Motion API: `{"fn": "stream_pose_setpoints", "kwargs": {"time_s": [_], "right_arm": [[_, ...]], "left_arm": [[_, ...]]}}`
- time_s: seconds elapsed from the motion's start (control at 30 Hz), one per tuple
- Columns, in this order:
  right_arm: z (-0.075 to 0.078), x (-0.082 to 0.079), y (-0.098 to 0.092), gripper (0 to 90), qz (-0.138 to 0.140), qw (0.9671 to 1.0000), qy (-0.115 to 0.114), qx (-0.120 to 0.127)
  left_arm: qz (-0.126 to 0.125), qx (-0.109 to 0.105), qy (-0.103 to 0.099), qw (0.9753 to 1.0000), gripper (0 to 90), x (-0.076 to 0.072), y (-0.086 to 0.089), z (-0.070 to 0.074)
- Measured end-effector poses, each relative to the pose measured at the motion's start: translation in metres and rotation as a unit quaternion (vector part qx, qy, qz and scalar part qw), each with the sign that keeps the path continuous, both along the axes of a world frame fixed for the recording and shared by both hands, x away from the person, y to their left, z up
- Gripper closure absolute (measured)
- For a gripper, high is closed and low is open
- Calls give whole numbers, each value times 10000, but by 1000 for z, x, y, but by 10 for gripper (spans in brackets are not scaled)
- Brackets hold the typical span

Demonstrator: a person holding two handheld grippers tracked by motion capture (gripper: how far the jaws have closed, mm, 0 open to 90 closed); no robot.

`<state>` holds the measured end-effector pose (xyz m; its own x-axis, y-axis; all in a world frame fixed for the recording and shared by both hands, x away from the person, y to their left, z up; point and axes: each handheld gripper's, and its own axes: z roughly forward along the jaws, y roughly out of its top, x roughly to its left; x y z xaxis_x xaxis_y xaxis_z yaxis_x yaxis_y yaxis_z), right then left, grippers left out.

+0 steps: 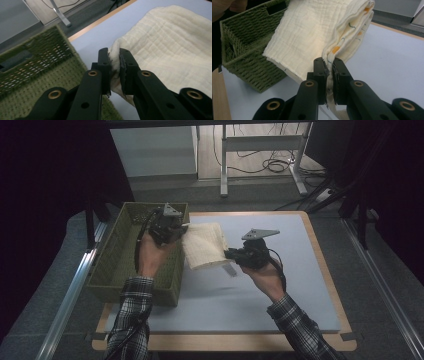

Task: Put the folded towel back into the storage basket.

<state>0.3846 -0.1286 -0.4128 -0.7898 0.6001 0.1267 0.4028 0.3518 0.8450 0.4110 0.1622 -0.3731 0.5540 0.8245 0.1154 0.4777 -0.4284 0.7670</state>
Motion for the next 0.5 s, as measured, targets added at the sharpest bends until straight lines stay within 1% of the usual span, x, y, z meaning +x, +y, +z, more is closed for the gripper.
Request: {"fn": "stream_pose_setpoints", "kwargs": {"time_s": [0.07,0.1,0.13,0.2,0.27,0.3,0.43,0.47,0.5], "right_arm": [[3,3,9,831,32,10000,17,54],[3,3,9,831,32,10000,17,54],[4,4,15,831,42,10000,12,73],[5,6,20,831,53,9999,18,106],[4,8,26,831,80,9999,9,152],[4,8,29,831,88,9998,6,164],[3,11,42,831,119,9996,38,247],[2,12,46,831,132,9996,42,263],[2,12,46,831,132,9996,42,263]], "left_arm": [[81,27,-19,10000,808,0,8,4],[81,27,-19,10000,808,0,8,4],[130,45,-26,9999,808,0,13,6],[177,84,-24,9998,808,0,18,7],[198,91,-20,9998,808,1,21,8],[258,92,-32,9996,808,1,26,9],[369,131,-51,9992,808,1,37,13],[369,131,-51,9992,808,1,37,13],[399,141,-57,9991,808,1,40,13]]}}
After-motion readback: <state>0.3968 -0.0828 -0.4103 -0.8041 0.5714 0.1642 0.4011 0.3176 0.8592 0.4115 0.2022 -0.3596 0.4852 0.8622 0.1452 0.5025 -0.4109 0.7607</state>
